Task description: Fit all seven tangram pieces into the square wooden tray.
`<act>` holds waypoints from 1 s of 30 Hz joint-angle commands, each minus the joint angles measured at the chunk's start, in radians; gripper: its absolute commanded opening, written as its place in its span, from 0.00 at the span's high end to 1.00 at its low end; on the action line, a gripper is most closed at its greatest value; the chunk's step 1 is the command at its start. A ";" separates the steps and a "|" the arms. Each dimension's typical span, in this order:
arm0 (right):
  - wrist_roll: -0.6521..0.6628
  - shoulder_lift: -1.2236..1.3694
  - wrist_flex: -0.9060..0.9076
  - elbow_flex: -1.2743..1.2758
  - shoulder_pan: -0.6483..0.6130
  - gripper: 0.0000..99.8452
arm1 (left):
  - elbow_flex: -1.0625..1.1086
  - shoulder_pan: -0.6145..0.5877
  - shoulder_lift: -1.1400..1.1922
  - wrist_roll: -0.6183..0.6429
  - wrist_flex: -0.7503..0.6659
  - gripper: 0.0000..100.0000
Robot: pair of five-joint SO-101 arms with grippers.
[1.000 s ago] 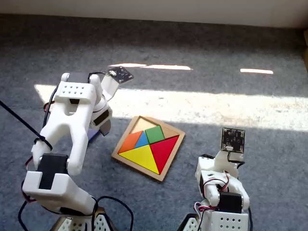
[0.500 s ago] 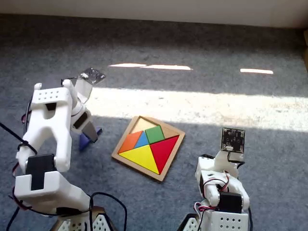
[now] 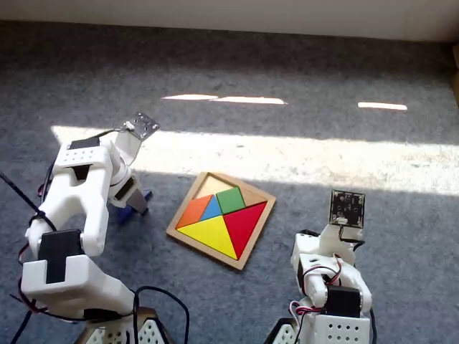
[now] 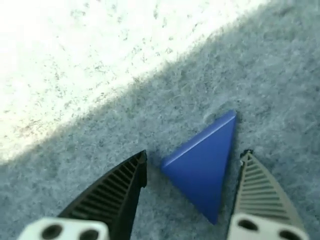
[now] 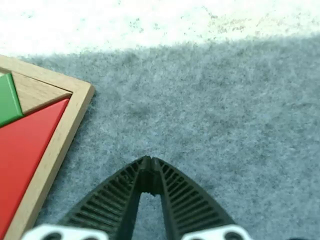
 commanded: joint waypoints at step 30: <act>0.009 -0.010 -0.018 0.127 0.012 0.99 | -0.189 0.048 -0.199 -0.002 0.319 0.90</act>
